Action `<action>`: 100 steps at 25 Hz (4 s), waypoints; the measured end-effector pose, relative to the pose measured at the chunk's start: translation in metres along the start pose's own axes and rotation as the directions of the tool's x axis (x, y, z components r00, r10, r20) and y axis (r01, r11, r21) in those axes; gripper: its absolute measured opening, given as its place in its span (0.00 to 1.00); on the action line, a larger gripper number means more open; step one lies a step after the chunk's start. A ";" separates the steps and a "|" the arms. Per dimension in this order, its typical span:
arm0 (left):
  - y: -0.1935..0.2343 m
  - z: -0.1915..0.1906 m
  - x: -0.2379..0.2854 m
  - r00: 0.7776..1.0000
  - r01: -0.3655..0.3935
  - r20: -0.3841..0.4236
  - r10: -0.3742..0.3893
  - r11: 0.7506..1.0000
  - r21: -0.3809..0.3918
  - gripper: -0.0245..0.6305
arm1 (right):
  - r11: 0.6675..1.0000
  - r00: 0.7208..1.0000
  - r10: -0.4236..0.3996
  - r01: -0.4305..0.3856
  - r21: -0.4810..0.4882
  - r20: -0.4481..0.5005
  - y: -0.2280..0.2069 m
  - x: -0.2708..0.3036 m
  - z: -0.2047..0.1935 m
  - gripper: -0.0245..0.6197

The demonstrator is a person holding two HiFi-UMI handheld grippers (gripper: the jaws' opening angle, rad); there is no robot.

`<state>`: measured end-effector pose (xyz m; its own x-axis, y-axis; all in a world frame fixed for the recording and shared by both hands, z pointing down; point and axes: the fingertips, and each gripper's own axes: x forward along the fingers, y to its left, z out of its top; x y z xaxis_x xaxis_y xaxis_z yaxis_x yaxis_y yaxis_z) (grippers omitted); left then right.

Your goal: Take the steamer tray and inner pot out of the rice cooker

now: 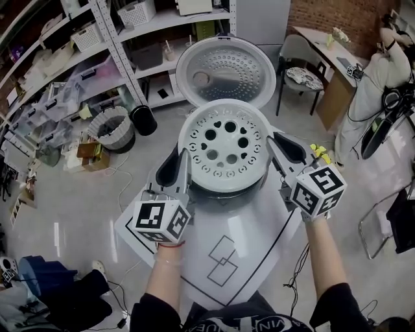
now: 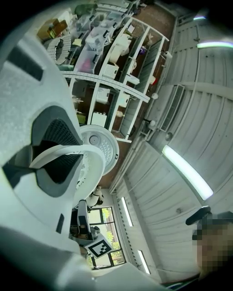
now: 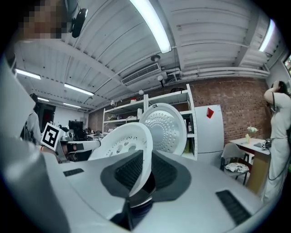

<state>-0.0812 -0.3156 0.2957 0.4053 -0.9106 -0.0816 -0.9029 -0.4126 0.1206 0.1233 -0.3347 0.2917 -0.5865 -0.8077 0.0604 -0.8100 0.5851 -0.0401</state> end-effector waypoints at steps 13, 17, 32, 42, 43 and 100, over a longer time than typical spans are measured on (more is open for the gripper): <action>0.025 0.049 -0.059 0.992 -0.098 0.086 0.097 0.995 0.016 0.12 | 0.992 0.991 0.122 -0.120 -0.034 0.058 0.066 0.001 0.041 0.12; 0.042 0.052 -0.086 0.984 -0.159 0.089 0.157 0.987 0.014 0.12 | 0.983 0.982 0.182 -0.181 -0.026 0.048 0.094 0.009 0.040 0.12; 0.112 0.018 -0.221 0.916 -0.400 0.012 0.400 0.916 0.013 0.11 | 0.915 0.917 0.396 -0.390 0.102 -0.050 0.228 0.025 -0.026 0.12; 0.149 -0.057 -0.297 0.846 -0.528 -0.126 0.518 0.848 -0.056 0.11 | 0.861 0.858 0.493 -0.456 0.225 -0.145 0.291 0.040 -0.104 0.11; 0.152 -0.065 -0.300 0.839 -0.537 -0.141 0.525 0.841 -0.062 0.11 | 0.858 0.854 0.497 -0.456 0.234 -0.156 0.293 0.043 -0.113 0.11; 0.265 -0.207 -0.277 0.724 -0.551 -0.514 0.460 0.834 -0.032 0.21 | 0.899 0.824 0.388 -0.241 0.365 -0.412 0.313 0.137 -0.264 0.28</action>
<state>-0.4032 -0.1775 0.5555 -0.0478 -0.8620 0.5046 -0.9716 0.1574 0.1768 -0.2094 -0.2430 0.5504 -0.7966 -0.4088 0.4453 -0.5882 0.6943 -0.4148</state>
